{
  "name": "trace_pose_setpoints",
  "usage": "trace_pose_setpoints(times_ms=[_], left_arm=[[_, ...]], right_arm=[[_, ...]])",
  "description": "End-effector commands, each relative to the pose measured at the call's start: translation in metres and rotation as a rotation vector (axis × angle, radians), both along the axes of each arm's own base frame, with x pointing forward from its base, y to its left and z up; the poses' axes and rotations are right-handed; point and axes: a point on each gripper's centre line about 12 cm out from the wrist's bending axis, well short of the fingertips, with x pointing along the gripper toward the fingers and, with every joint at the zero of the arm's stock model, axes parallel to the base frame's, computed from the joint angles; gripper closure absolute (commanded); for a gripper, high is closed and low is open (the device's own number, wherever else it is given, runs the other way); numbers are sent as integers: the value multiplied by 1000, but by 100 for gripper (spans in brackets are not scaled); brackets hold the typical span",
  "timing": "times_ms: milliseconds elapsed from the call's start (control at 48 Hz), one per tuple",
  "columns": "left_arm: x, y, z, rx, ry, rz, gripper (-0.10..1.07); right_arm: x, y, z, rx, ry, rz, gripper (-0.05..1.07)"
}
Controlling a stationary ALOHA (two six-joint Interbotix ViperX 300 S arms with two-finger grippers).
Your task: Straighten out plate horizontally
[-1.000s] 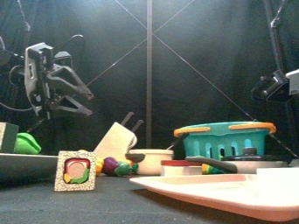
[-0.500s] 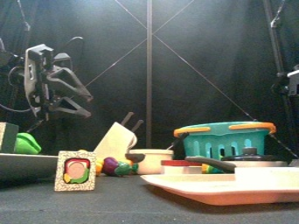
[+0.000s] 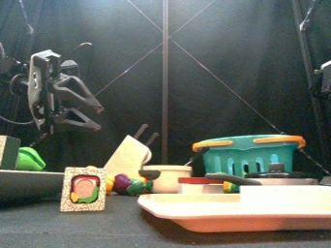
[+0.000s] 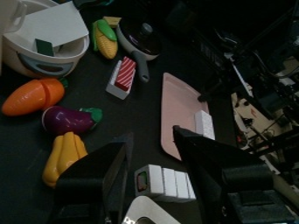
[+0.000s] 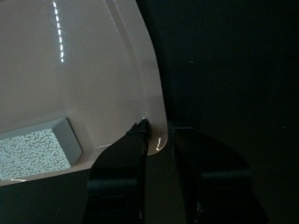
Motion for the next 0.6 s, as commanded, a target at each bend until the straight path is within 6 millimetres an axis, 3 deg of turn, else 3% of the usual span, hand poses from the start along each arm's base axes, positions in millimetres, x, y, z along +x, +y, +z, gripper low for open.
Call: trace_pose_setpoints(times_ms=[0, 271, 583], left_arm=[[3, 0, 4, -2, -17, 4, 17], [4, 1, 6, -14, -22, 17, 17], [3, 1, 4, -14, -17, 19, 17]], right_arm=[[-3, 4, -2, 9, 19, -25, 48], [-18, 9, -4, -46, 56, -151, 48], [-7, 7, -6, -86, -43, -126, 47]])
